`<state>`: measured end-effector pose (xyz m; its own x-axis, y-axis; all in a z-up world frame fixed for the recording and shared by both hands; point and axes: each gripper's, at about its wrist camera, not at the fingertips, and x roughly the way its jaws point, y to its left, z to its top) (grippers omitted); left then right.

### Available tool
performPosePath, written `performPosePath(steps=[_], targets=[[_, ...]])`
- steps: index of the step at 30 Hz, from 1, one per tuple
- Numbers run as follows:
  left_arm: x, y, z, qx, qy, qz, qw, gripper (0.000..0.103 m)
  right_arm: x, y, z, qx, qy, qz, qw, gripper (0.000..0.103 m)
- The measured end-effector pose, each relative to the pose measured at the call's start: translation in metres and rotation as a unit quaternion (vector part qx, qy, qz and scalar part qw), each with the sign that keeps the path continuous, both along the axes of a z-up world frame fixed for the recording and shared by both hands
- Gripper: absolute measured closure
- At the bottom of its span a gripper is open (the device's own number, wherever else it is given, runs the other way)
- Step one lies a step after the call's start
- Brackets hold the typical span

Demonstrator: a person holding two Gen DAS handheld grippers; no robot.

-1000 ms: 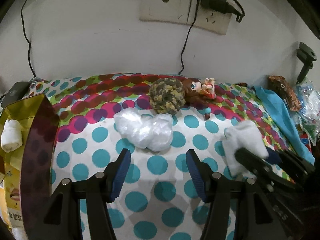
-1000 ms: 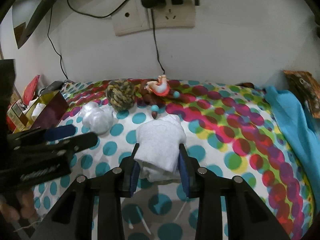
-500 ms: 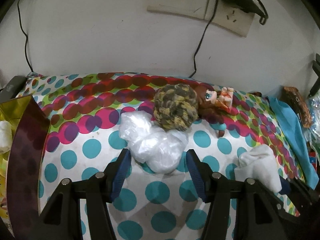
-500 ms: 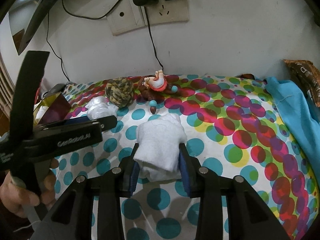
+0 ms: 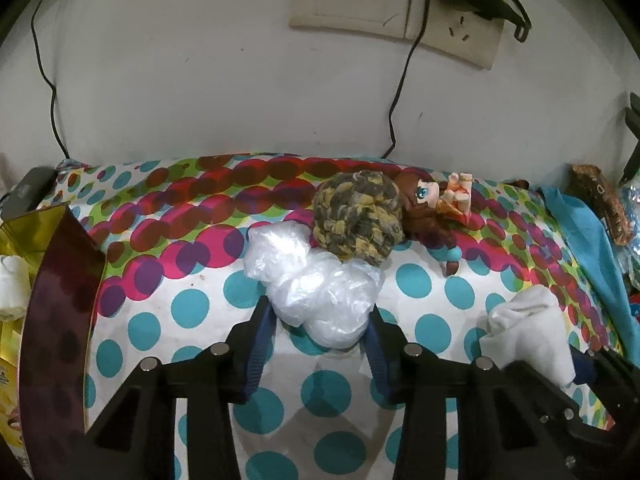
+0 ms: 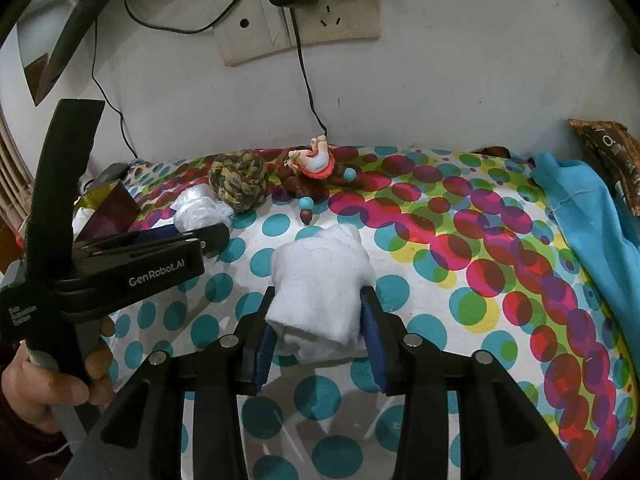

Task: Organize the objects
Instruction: 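Grasp the remaining clear plastic bag with the left gripper, then carry the plastic bag into the gold tray with the left gripper and release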

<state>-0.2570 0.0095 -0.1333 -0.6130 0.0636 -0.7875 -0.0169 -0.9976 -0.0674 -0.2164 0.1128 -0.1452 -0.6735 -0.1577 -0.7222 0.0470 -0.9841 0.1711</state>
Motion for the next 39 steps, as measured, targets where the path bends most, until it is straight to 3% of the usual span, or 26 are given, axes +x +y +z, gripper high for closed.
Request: performPosePath(steps=[26, 39], targets=[[0.027, 0.002, 0.010, -0.032, 0.006, 0.006, 0.9995, 0.060, -0.007, -0.005, 0.003, 0.006, -0.003, -0.003, 1.000, 0.065], [0.097, -0.040, 0.049, -0.023, 0.041, 0.035, 0.9983, 0.060, -0.015, -0.010, 0.013, 0.021, -0.007, -0.005, 1.000, 0.064]])
